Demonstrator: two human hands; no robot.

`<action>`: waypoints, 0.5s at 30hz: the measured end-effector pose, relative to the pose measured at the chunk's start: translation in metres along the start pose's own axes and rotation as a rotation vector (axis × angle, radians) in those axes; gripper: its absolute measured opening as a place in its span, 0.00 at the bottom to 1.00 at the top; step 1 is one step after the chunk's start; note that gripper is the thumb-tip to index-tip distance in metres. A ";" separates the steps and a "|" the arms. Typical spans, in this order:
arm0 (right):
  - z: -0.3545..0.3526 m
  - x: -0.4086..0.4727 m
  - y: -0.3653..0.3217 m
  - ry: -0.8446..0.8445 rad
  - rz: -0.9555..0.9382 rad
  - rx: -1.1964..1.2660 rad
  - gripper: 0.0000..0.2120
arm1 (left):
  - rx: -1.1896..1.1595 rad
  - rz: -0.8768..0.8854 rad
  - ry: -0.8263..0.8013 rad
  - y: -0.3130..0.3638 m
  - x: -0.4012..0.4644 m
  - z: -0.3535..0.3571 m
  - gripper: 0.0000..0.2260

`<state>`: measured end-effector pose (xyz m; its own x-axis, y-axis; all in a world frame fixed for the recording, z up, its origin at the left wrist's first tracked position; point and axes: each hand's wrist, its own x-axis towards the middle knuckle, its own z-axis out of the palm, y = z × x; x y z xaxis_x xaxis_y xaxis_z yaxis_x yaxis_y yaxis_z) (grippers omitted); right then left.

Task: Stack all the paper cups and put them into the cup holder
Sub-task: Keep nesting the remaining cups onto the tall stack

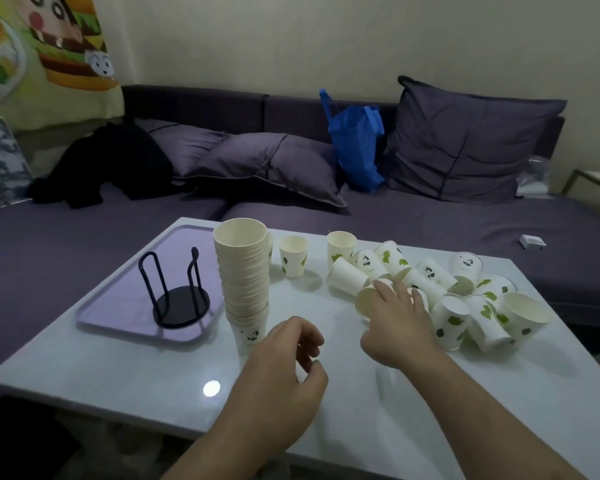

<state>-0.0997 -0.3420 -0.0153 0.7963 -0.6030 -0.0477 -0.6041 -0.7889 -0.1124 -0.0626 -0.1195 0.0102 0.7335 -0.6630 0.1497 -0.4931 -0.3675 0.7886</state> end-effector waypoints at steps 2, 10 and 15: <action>-0.005 0.000 0.000 0.048 -0.025 0.059 0.35 | 0.005 -0.028 -0.001 0.001 0.003 0.002 0.10; -0.044 -0.039 -0.009 0.050 -0.126 0.795 0.22 | -0.007 -0.120 -0.021 -0.002 0.013 0.008 0.33; -0.054 -0.062 -0.021 -0.271 -0.196 1.082 0.08 | -0.097 -0.129 -0.134 0.004 0.013 0.012 0.31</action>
<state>-0.1376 -0.2947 0.0434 0.9343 -0.3307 -0.1333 -0.2293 -0.2707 -0.9350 -0.0601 -0.1372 0.0079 0.7154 -0.6980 -0.0315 -0.3476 -0.3947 0.8505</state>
